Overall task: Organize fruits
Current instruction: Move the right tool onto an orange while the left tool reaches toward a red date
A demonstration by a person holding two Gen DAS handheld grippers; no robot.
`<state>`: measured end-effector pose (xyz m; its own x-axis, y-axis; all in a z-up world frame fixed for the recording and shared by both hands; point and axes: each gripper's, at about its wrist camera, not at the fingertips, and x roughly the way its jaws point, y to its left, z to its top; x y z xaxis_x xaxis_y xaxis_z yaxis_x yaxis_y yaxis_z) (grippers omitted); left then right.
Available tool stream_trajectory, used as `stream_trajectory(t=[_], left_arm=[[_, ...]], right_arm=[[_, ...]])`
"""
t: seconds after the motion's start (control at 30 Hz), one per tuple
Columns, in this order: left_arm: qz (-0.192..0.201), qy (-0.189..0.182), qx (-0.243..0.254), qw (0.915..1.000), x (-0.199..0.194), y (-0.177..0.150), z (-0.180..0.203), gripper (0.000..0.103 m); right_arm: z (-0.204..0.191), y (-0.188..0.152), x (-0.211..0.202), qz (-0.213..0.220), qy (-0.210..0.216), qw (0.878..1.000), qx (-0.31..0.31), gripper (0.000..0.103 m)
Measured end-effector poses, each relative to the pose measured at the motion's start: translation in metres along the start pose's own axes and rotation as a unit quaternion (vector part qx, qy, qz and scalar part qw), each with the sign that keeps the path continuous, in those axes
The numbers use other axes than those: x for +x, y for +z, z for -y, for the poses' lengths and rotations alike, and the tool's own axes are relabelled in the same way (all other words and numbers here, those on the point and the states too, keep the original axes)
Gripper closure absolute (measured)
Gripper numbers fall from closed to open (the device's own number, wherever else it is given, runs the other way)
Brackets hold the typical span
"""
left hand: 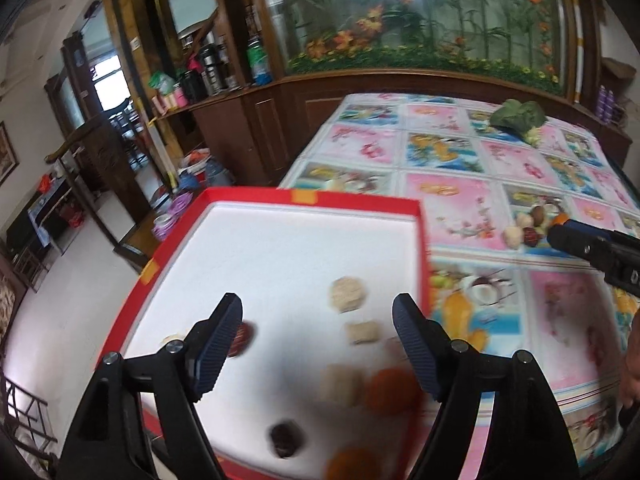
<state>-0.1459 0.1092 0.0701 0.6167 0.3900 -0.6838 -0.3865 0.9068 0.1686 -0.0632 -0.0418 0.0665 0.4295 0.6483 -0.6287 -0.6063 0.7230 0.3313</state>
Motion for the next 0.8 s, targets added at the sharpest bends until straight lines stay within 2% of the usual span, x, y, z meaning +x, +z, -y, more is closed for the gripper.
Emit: stream_trajectory(t=[0.2,0.37,0.5,0.8], left_arm=[[-0.001,-0.040,0.040,0.9984,0.001,0.016,0.055,0.025],[-0.012,-0.054,0.059,0.9967,0.009,0.019,0.084,0.025],[-0.023,-0.059,0.066,0.9958,0.013,0.013,0.096,0.025],[-0.034,-0.070,0.070,0.9945,0.021,0.011,0.104,0.025]], right_arm=[[0.082,-0.001,-0.049,0.033,-0.077,0.995,0.058,0.052],[0.109,0.001,-0.058,0.022,-0.120,0.990,0.077,0.052],[0.114,-0.002,-0.050,-0.005,-0.126,0.989,0.077,0.052],[0.107,-0.003,-0.027,-0.037,-0.104,0.991,0.079,0.052]])
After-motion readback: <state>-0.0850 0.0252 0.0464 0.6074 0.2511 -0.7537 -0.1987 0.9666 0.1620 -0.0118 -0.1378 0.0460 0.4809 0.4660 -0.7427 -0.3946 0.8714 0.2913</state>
